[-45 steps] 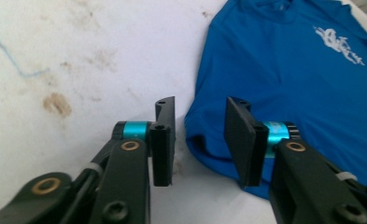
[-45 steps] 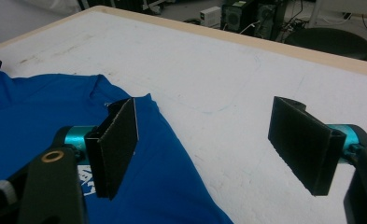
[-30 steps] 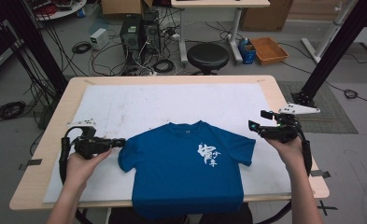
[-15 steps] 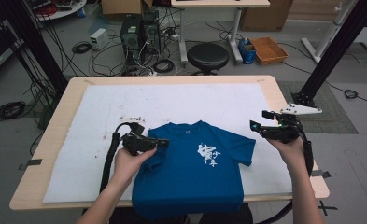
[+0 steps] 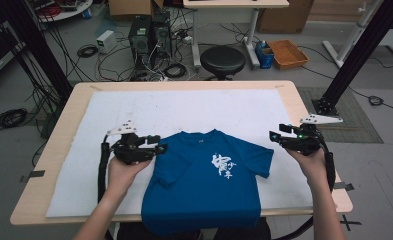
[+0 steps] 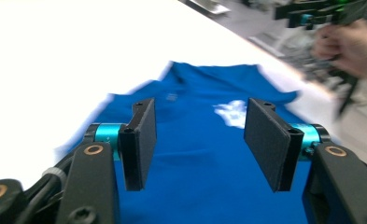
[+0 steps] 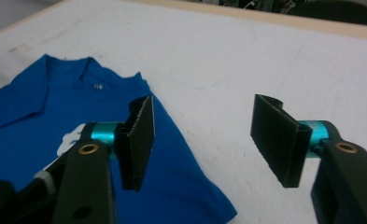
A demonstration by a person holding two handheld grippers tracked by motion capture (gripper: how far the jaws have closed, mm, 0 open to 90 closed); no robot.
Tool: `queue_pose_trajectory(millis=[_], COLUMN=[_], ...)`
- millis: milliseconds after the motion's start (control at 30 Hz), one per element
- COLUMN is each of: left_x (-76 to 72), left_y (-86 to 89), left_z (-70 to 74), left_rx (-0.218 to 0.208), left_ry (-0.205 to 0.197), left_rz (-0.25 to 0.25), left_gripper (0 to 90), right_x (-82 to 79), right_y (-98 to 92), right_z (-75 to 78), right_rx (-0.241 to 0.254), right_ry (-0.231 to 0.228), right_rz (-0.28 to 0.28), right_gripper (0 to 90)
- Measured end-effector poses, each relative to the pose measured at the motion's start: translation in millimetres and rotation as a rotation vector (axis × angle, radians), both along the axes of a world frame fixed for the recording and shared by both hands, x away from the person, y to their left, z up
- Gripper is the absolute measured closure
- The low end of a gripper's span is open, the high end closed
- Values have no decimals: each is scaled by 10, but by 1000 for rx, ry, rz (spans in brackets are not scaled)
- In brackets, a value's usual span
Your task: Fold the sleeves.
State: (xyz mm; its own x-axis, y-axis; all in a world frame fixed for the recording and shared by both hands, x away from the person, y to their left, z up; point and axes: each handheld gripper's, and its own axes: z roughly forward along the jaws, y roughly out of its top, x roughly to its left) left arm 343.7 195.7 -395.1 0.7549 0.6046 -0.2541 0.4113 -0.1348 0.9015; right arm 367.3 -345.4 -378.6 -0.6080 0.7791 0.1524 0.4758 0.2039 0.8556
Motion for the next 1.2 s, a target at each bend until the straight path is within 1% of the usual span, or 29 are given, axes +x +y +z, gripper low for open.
queue_pose_trajectory(millis=[33,67,100,133,167,200,267,300,333,400,467,500,533,633,700,733,800,900,967,1033,1067,1200], left_x=[-6,-18,-28,-36,-44,-68,-103,-114,-115,-102,-93,-88,-79,-60,-50,-48,-43,-42,-43,-39,-38,-30], left_y=[61,165,242,315,368,445,551,591,623,671,710,723,735,766,792,802,816,816,806,797,791,783], left_z=[5,6,1,-6,-14,-35,-80,-102,-119,-134,-163,-184,-204,-253,-272,-278,-282,-285,-289,-296,-300,-312], left_rx=[8,18,23,37,58,79,76,72,74,86,68,66,70,94,86,86,81,82,86,88,90,93], left_ry=[-16,-39,-58,-79,-100,-132,-174,-182,-182,-177,-190,-193,-193,-186,-172,-168,-162,-154,-151,-147,-145,-134], left_rz=[7,27,40,46,48,54,63,70,72,78,70,68,62,57,54,60,63,64,62,54,52,51], left_gripper=[427,427,424,409,409,409,410,409,409,409,409,410,410,409,409,409,410,410,409,409,409,409], right_x=[-1,2,6,14,14,11,-2,-10,-12,-12,-1,11,20,53,71,82,98,123,133,138,124,81], right_y=[2,1,0,-7,-7,-7,-15,-25,-40,-83,-119,-134,-141,-150,-144,-144,-139,-117,-92,-92,-93,-63], right_z=[-16,-28,-49,-90,-90,-107,-181,-220,-260,-340,-422,-462,-499,-566,-581,-589,-606,-650,-678,-671,-662,-616], right_rx=[-5,-10,-12,-13,-13,-18,-45,-56,-62,-51,-44,-40,-42,-43,-52,-55,-57,-79,-104,-123,-131,-122], right_ry=[8,9,19,41,41,50,63,70,81,101,124,139,155,182,189,191,207,224,229,222,221,208], right_rz=[4,10,16,17,17,12,3,-9,-22,-37,-54,-55,-61,-69,-74,-75,-78,-78,-77,-78,-72,-51], right_gripper=[427,440,448,467,467,482,521,542,569,612,653,686,700,701,701,701,697,696,714,768,886,898])
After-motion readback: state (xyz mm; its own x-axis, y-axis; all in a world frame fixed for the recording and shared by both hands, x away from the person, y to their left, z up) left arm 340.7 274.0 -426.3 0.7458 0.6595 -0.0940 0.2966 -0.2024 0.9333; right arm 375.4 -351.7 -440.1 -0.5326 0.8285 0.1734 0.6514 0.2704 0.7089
